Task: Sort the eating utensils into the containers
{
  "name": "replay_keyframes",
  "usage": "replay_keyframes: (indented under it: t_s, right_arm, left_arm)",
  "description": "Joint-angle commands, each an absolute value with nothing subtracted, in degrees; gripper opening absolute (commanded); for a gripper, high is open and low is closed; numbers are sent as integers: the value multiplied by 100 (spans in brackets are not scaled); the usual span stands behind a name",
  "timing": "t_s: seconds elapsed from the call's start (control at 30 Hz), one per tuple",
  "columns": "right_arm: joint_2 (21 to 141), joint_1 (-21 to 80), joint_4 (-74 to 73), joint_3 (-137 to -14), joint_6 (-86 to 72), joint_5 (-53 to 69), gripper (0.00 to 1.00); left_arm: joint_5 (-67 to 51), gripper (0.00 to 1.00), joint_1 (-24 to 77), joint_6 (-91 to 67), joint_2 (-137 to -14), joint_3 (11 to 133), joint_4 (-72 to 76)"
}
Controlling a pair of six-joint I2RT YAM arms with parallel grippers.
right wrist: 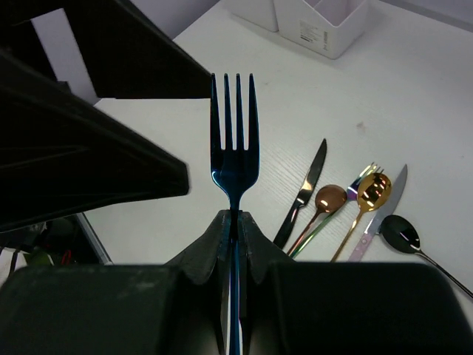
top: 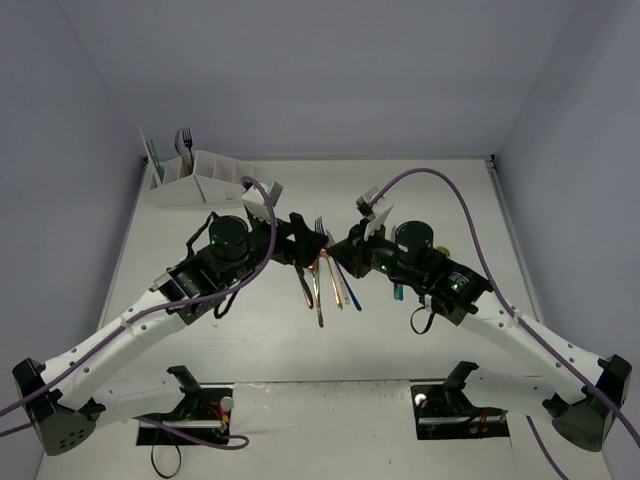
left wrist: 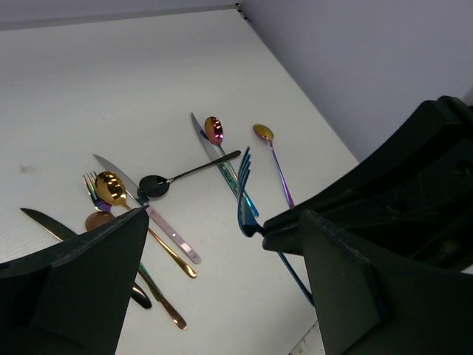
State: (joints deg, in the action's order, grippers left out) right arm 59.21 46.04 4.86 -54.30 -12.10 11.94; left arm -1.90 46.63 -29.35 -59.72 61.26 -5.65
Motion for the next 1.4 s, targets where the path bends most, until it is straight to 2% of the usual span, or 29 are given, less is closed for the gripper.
replay_keyframes:
  t_s: [0.0, 0.13, 0.23, 0.27, 0.37, 0.47, 0.67, 0.8, 0.97, 1.17, 1.37]
  right_arm:
    - [5970, 4752, 1214, -5612, -1257, 1325, 0]
    - [5981, 4807, 1250, -5616, -1263, 1273, 0]
    - [6003, 4808, 1274, -5608, -1257, 1223, 0]
    - [6003, 4816, 1283, -5599, -1257, 1213, 0]
    - [6065, 4816, 1297, -5576, -1257, 1164, 0]
    - [6110, 4815, 1312, -5555, -1266, 1120, 10]
    - [6123, 4813, 1304, -5487, -1236, 844, 55]
    - [6080, 4795, 1273, -5320, -1230, 609, 70]
    - [5976, 4771, 1221, -5103, -1151, 297, 75]
    - [5943, 4684, 1151, -4840, -1098, 237, 75]
    - [6066, 4519, 1123, -4711, -1111, 413, 75]
  left_arm:
    - [174, 70, 4743, -2760, -6116, 6399, 235]
    - [283, 45, 4814, -2810, -6268, 6412, 407]
    - [403, 22, 4903, -2830, -6336, 6433, 448]
    - [455, 10, 4921, -2822, -6371, 6451, 448]
    - [466, 0, 4966, -2808, -6439, 6451, 523]
    - [479, 0, 4975, -2770, -6495, 6433, 555]
    - [1065, 0, 4913, -2334, -6440, 6516, 233]
    - [1255, 0, 4346, -1879, -6425, 6876, -443]
    - [844, 0, 2645, -1236, -6715, 7429, -777]
    - [188, 0, 676, -393, -7821, 8567, -746]
    - [12, 0, -484, -206, -9141, 9728, -123]
